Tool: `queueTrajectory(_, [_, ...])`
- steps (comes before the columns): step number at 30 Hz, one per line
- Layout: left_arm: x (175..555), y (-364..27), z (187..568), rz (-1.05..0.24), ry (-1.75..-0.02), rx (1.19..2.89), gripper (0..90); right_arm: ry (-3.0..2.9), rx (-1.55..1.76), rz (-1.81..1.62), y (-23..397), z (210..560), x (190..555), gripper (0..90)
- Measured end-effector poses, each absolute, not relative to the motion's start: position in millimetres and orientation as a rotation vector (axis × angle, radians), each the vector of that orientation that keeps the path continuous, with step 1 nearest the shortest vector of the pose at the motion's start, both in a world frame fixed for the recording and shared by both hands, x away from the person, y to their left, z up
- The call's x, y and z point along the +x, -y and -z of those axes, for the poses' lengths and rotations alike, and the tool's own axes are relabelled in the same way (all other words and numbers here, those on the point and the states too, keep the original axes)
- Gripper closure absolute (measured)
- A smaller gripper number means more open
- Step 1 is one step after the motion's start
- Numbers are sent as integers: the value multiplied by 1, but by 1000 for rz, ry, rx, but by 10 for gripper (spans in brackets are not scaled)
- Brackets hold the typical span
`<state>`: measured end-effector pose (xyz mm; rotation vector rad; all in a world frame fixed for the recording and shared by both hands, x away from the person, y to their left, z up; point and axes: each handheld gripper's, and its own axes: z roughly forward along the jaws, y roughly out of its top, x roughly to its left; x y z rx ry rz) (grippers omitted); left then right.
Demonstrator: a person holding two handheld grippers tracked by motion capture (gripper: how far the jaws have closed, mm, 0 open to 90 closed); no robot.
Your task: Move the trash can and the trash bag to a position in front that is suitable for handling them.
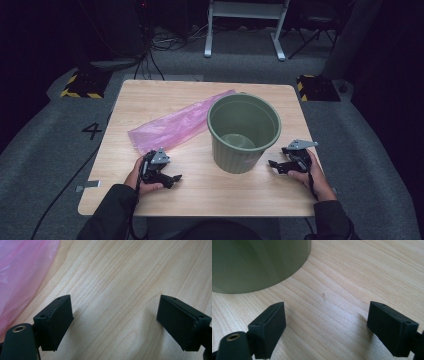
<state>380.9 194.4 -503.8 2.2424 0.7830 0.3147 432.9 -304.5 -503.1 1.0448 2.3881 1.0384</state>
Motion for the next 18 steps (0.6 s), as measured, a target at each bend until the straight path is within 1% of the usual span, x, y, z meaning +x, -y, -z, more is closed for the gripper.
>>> queueTrajectory(11, [379, -195, 504, -324, -800, 2240, 135, -2384, 1056, -1034, 303, 503, 433, 141])
queueTrajectory(18, [379, -195, 504, -324, -803, 2240, 135, -2381, 1062, -1027, 301, 503, 429, 148])
